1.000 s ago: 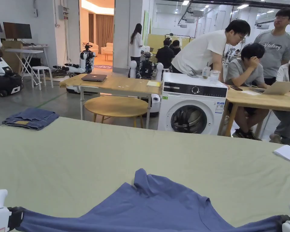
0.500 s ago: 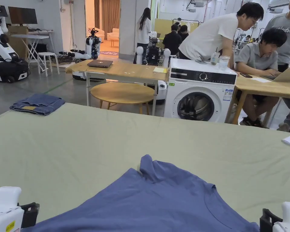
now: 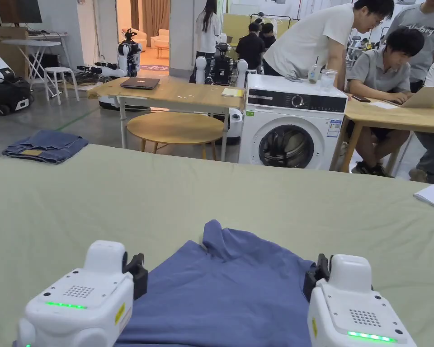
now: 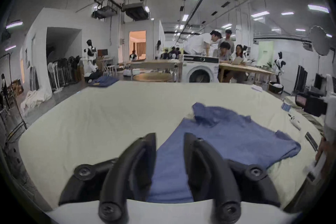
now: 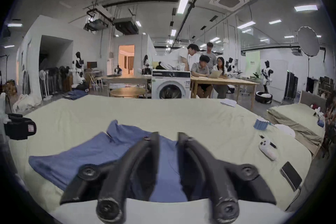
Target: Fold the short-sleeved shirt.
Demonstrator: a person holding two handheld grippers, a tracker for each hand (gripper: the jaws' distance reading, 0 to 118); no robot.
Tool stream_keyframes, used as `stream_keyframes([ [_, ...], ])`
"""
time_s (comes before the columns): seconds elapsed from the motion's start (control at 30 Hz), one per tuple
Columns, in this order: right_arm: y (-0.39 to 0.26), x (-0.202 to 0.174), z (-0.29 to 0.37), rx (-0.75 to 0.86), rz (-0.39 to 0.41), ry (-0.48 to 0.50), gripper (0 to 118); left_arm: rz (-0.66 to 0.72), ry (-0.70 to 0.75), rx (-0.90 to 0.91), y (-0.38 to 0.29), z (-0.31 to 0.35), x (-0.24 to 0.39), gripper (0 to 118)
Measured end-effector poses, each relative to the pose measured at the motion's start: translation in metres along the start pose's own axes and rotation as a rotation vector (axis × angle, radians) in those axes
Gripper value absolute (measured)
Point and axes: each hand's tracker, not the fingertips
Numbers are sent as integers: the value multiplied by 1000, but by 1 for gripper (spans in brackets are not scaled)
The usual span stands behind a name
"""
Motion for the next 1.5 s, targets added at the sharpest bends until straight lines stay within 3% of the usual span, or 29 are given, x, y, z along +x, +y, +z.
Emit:
stream_keyframes([
  [0.03,2,-3,1,9,-5,4,0,-4,-1,14,3,0,6,0],
  [0.2,9,-6,6,33,-53,46,0,-41,13,49,14,3,26,0],
  [0.47,9,-10,2,11,-38,61,0,-25,58,11,15,9,7,0],
  [0.7,4,-26,-7,-41,31,111,0,153,53,-272,3,7,-87,0],
  [0.93,-14,-39,-25,-121,39,151,0,340,131,-482,-21,-4,-183,1],
  [1.0,-18,-42,-29,-140,40,161,0,424,135,-530,-26,-7,-198,22],
  [1.03,-20,-44,-30,-149,41,165,0,450,119,-559,-29,-10,-205,38],
  [1.17,-26,-50,-35,-175,61,176,0,474,156,-647,-45,-23,-209,48],
  [1.2,-29,-50,-37,-181,66,179,0,461,194,-687,-51,-29,-208,56],
  [1.43,-38,-51,-46,-227,71,186,0,415,251,-765,-75,-66,-203,55],
  [1.5,-40,-50,-48,-231,73,185,0,299,266,-771,-72,-68,-188,44],
])
